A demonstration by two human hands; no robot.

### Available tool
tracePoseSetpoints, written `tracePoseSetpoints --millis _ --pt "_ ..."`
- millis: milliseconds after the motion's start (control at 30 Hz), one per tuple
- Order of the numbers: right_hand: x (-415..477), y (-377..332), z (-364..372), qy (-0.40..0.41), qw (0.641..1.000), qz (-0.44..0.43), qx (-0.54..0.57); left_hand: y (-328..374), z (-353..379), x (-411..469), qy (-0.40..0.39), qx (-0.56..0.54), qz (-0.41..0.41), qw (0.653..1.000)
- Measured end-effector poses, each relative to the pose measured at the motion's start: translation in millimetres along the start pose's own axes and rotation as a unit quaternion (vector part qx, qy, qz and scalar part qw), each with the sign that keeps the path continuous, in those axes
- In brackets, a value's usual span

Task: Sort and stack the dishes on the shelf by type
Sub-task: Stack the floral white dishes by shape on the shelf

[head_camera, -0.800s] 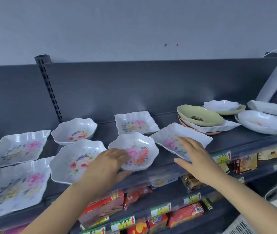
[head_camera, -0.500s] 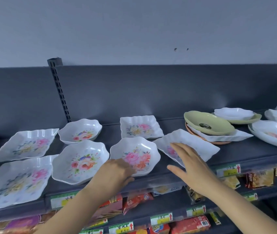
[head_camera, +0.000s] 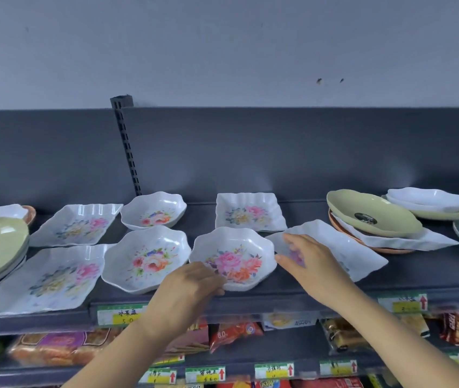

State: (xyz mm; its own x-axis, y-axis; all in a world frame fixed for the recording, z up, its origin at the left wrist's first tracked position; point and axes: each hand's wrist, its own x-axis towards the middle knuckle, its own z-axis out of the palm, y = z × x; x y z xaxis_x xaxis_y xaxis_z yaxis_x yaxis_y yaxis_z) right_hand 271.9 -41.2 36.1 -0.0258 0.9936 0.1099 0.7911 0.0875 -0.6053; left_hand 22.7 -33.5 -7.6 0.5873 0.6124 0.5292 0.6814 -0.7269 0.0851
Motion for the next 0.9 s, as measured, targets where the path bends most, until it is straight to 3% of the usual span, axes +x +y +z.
tracePoseSetpoints --millis 133,233,367,433,500,567,633,733,767,900 --pt "13.2 -1.3 -1.1 -0.003 0.99 0.055 0.126 2.6 -7.7 1.4 0.022 -0.007 0.029 0.999" --pt "20.6 -5.2 -0.9 -0.027 0.956 0.093 0.278 1.7 -11.2 2.0 0.045 -0.015 0.035 0.998" --pt "26.0 -13.8 2.0 -0.015 0.945 0.103 0.311 -4.1 -19.1 1.8 0.06 0.003 0.052 0.997" --pt "30.3 -19.9 6.6 -0.001 0.94 0.115 0.321 -8.1 -27.1 -1.1 0.055 0.002 -0.003 0.998" --pt "35.4 -29.0 11.5 0.003 0.935 0.125 0.332 -10.7 -39.3 -5.6 0.071 -0.034 -0.129 0.989" --pt "40.8 -42.9 16.6 0.002 0.93 0.121 0.346 -14.7 -49.6 -10.3 0.108 -0.123 -0.267 0.95" --pt "46.2 -60.9 24.3 -0.011 0.928 0.108 0.355 -23.6 -59.2 -12.5 0.145 -0.226 -0.392 0.88" --pt "55.1 -89.4 41.6 -0.035 0.931 0.088 0.354 -43.3 -74.3 -17.0 0.175 -0.402 -0.475 0.763" --pt "58.1 -98.1 48.4 -0.039 0.931 0.083 0.354 -50.4 -78.9 -20.4 0.177 -0.415 -0.487 0.748" --pt "70.7 -120.8 77.8 -0.046 0.941 0.065 0.328 -80.4 -90.0 -35.8 0.162 -0.382 -0.518 0.749"
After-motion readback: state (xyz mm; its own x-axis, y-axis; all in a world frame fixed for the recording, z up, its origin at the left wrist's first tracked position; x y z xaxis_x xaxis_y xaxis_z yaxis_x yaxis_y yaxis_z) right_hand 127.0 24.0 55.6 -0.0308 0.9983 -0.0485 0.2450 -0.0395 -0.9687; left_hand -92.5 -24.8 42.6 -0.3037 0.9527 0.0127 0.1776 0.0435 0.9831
